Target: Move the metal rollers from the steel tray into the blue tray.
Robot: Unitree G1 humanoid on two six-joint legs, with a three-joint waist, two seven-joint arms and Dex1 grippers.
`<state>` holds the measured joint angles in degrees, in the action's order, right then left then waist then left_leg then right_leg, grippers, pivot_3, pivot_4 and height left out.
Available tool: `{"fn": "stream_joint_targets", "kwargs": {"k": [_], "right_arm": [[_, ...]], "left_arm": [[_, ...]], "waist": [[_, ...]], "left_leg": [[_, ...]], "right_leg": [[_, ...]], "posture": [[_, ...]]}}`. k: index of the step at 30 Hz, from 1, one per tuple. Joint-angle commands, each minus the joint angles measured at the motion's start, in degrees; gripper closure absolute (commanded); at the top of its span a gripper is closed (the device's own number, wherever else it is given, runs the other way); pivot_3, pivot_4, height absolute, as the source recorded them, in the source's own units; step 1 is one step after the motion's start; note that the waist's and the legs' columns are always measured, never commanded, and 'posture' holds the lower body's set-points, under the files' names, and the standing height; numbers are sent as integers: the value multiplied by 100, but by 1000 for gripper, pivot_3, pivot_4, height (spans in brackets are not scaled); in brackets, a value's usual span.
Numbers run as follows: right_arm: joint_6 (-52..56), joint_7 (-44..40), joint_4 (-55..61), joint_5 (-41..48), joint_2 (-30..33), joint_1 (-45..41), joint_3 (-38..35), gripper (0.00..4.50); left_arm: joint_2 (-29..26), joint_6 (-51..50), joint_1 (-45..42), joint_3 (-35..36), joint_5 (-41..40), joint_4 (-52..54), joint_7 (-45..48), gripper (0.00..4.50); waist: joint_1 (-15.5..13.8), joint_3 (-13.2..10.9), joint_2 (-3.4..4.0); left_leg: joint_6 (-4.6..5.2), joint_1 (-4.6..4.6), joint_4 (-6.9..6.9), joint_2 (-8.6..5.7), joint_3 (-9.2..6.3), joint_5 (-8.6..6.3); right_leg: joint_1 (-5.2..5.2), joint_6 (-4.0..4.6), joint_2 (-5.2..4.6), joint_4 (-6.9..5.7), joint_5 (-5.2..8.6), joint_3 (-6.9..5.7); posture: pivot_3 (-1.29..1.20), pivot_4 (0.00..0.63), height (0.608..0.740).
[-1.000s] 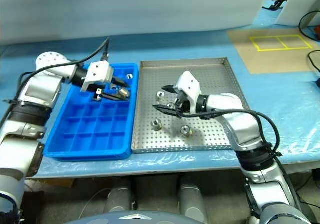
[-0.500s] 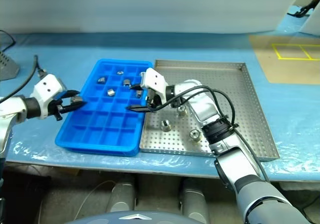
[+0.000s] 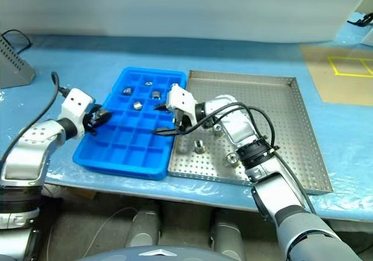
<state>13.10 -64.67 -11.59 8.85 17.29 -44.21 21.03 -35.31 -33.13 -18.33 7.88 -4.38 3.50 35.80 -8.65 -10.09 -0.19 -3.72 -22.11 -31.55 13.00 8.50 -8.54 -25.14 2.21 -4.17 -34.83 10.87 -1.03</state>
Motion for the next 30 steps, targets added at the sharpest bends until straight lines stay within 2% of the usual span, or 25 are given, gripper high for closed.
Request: {"fn": "stream_joint_targets", "kwargs": {"k": [1, 8, 13, 16, 20, 23, 26, 30], "right_arm": [[36, 87, 347, -41, 9, 40, -23, 803], [32, 215, 353, -127, 76, 118, -70, 803], [38, 329, 444, -164, 115, 205, -84, 803], [100, 360, 563, -135, 181, 251, -146, 803], [388, 395, 863, 26, 400, 345, -348, 803], [792, 408, 1294, 231, 707, 515, -654, 803], [1002, 586, 1561, 257, 907, 664, -829, 803], [1561, 1145, 2332, 302, 1307, 1335, -1432, 803]], "left_arm": [[-56, 181, -101, -85, 72, -240, -101, 2601], [-45, 439, -143, -283, 0, -322, 52, 2601], [-66, 352, -339, -339, -172, -224, 267, 1059], [-256, 255, -537, -292, -445, 0, 674, 1059], [-637, 337, -1334, -411, -704, -143, 1397, 1059], [-776, 546, -2102, -872, -768, -573, 2240, 1059], [-799, 887, -2321, -1283, -631, -919, 2755, 1059], [-679, 1536, -2463, -1922, -302, -1767, 3386, 1059]], "waist": [[10, 0, 0], [7, 0, 0], [10, 0, -1], [16, 0, -1], [15, -1, -3], [9, -1, -3], [126, 3, 4], [331, 3, 3]], "left_leg": [[-1, -2, 0, 0, 0, 1], [-1, 5, 1, -1, 0, 2], [-2, 3, 1, 1, 0, 2], [-2, 1, 1, 0, 0, 3], [-6, -3, 1, 3, 0, 7], [-4, 1, -2, -1, 3, 9], [-4, 21, -4, -15, 10, 10], [-27, 22, 8, -13, 12, 24]], "right_leg": [[-3, 0, 1, 0, 0, 1], [2, 0, 0, -3, 0, 1], [3, 0, 0, -2, 0, -2], [2, 0, -1, -1, 0, -1], [0, 0, 1, -3, 0, -6], [9, 0, -4, -2, 0, -4], [20, -2, -8, -1, 0, 19], [13, -13, 0, 0, 6, 26]], "posture": [[252, 150, 740], [221, 150, 740], [196, 150, 740], [167, 150, 740], [107, 150, 740], [12, 150, 740], [-62, 150, 740], [-201, 150, 740]]}}
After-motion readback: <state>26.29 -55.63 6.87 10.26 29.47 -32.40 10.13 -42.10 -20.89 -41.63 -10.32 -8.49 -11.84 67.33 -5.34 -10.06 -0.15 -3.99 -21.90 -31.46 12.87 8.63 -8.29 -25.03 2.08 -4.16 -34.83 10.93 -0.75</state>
